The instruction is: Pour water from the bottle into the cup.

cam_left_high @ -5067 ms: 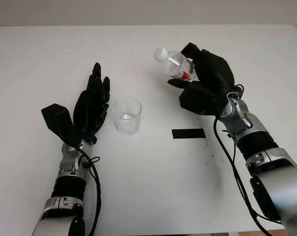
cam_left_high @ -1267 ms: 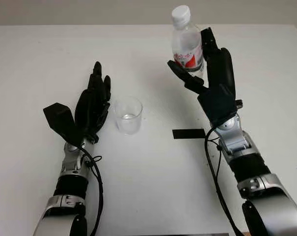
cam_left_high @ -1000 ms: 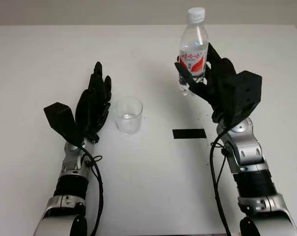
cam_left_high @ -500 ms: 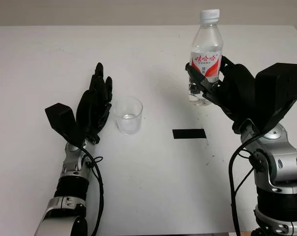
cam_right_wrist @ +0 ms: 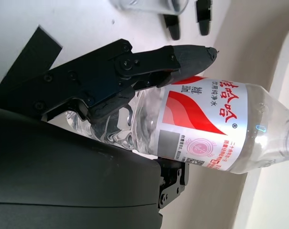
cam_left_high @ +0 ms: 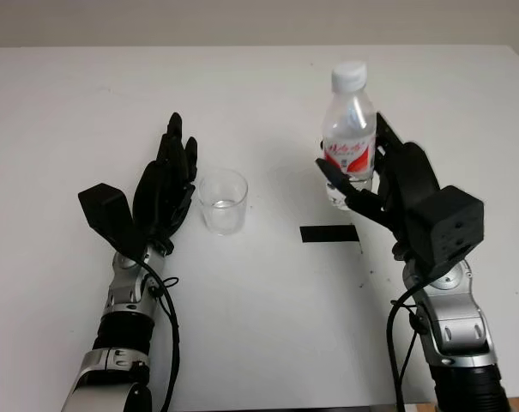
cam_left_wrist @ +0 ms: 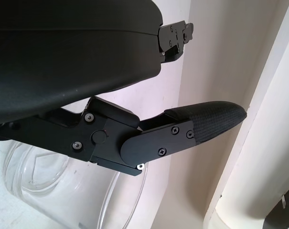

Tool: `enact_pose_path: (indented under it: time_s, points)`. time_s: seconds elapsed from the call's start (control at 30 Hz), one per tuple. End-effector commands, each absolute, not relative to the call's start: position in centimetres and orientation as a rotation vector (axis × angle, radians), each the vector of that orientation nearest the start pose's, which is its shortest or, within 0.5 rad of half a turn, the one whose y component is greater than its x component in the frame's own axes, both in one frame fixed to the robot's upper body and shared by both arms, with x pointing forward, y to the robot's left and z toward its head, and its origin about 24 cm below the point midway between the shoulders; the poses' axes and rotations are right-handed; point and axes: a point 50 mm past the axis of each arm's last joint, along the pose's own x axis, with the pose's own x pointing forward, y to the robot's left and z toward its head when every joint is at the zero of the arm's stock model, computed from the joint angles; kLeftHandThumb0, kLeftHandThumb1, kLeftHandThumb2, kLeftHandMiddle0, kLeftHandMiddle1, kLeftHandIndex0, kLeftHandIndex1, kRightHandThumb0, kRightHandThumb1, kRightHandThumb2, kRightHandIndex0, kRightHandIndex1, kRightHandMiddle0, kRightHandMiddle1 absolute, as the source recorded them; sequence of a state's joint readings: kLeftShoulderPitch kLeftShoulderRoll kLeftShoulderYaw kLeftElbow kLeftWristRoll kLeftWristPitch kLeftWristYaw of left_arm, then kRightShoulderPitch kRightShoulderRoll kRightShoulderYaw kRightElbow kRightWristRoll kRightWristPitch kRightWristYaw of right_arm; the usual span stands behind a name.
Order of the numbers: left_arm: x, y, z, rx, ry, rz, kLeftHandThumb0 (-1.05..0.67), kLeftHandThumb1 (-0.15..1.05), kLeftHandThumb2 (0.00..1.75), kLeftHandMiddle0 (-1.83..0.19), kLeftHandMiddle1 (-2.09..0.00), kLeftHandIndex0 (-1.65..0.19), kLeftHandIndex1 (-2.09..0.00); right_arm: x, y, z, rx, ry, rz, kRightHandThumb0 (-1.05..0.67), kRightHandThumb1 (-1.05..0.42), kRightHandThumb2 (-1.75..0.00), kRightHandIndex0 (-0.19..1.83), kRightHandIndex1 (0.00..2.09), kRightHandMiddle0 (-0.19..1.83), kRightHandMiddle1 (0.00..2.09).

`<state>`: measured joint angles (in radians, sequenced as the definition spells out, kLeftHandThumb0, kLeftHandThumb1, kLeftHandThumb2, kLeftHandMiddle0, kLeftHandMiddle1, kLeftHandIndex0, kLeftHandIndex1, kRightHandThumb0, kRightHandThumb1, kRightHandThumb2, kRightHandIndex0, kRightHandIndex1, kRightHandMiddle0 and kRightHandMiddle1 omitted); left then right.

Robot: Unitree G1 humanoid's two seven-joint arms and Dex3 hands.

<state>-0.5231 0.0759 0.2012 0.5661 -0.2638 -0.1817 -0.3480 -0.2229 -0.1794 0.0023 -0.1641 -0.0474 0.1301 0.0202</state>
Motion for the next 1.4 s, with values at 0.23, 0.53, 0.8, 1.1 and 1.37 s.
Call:
enact_pose_path:
  time_s: [0.23, 0.53, 0.8, 1.1, 1.37]
  points:
    - [33.6, 16.6, 6.2, -0.235, -0.101, -0.228, -0.87, 1.05, 0.7, 0.16, -0.05, 0.19, -0.04, 28.4, -14.9, 11.2, -0.126, -0.222, 0.036, -0.45, -1.05, -0.48, 1.23, 2.09, 0.91, 2.09]
    - [33.6, 16.9, 6.3, -0.24, -0.1, -0.232, -0.86, 1.05, 0.7, 0.16, -0.05, 0.19, -0.03, 28.0, -14.8, 10.6, -0.095, -0.198, 0.034, -0.43, -1.05, -0.51, 1.23, 2.09, 0.98, 2.09]
    - [33.7, 16.9, 6.4, -0.24, -0.096, -0.235, -0.86, 1.05, 0.69, 0.15, -0.06, 0.18, -0.04, 27.9, -15.3, 10.1, -0.116, -0.182, 0.013, -0.46, -1.05, -0.49, 1.22, 2.09, 0.99, 2.09]
    - [33.7, 17.1, 6.5, -0.237, -0.098, -0.231, -0.86, 1.05, 0.68, 0.16, -0.05, 0.19, -0.04, 28.5, -16.8, 9.1, -0.088, -0.165, -0.023, -0.46, -1.05, -0.46, 1.24, 2.09, 0.94, 2.09]
    - [33.8, 17.2, 6.5, -0.236, -0.099, -0.24, -0.86, 1.05, 0.68, 0.16, -0.05, 0.19, -0.03, 28.9, -17.4, 8.9, -0.09, -0.15, -0.043, -0.45, -1.05, -0.46, 1.22, 2.09, 0.91, 2.09]
